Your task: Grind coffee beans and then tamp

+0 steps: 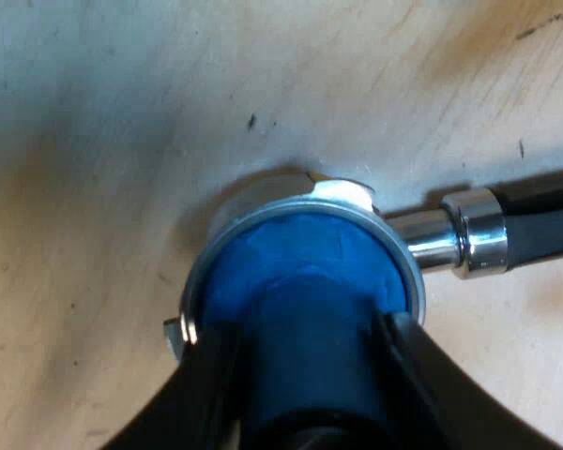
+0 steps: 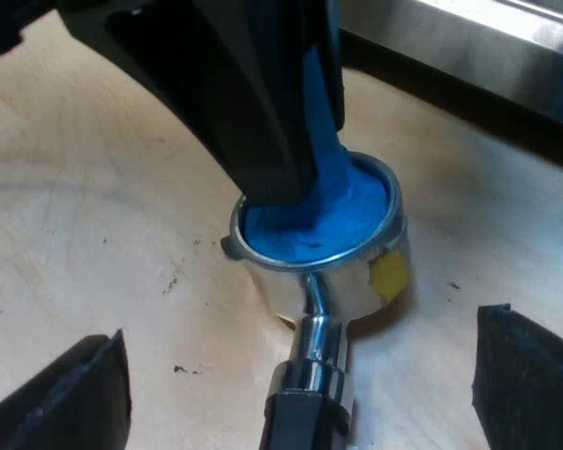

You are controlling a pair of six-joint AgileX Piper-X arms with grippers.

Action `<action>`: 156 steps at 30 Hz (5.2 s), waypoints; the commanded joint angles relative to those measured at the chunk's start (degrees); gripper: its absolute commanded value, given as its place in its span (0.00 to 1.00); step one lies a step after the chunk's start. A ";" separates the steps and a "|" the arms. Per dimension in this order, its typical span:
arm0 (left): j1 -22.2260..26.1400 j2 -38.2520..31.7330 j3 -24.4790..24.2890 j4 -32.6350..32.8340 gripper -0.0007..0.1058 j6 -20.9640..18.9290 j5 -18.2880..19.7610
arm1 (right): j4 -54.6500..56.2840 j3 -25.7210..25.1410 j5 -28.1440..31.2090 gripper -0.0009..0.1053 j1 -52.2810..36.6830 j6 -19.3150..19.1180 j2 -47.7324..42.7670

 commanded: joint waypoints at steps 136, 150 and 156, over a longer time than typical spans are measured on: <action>36.21 -18.15 18.29 -1.64 0.05 1.34 2.17 | -0.61 -6.73 -6.36 0.72 -0.06 -7.55 -0.22; 36.21 -18.15 18.18 -2.25 0.91 1.38 1.83 | -0.61 -6.73 -6.84 0.72 -0.06 -6.24 -0.22; 36.21 -18.37 16.88 -0.01 0.91 1.38 1.83 | -0.45 -6.73 -6.84 0.72 -0.06 -6.24 -0.22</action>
